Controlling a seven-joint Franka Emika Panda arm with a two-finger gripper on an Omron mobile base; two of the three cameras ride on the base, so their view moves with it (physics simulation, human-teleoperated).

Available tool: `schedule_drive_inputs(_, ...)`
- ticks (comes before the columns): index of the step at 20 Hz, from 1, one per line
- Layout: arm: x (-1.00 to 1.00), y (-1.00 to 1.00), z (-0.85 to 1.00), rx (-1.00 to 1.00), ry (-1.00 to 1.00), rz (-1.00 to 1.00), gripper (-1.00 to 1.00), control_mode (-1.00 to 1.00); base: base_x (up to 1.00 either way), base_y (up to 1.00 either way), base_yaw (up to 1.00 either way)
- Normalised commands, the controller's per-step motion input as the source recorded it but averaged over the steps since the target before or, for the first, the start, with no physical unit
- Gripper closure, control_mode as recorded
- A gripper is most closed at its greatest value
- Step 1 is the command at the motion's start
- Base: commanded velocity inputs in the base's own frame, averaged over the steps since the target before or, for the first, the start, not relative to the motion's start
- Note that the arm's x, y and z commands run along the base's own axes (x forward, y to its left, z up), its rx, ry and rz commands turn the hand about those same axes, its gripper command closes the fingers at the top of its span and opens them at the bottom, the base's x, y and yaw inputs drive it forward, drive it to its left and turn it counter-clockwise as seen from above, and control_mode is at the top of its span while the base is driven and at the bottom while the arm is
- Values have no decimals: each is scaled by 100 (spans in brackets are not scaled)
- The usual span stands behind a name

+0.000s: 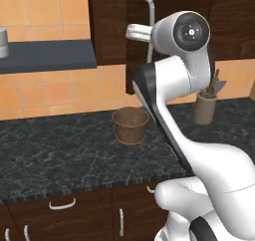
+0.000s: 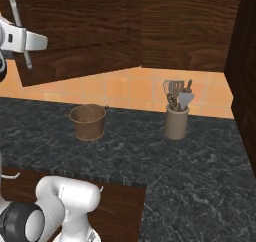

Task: Open the cabinet, pick up the bread from the cabinet and place it in the basket. Then move the basket to the dining counter.

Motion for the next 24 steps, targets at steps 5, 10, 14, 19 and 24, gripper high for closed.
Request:
schedule_drive_inputs(5, -100, -89, 19, 5, 0, 0, 100, -100, 0, 0, 0)
schedule_drive_inputs(10, -100, -25, 1, 0, 1, 1, -100, -100, 0, 0, 0)
schedule_drive_inputs(14, -100, 22, 0, 4, 0, 1, -100, -100, 0, 0, 0)
schedule_drive_inputs(19, -64, 92, -5, 10, 9, -3, -100, -100, 0, 0, 0)
schedule_drive_inputs(24, 20, 95, -34, 27, 4, -7, -100, -100, 0, 0, 0)
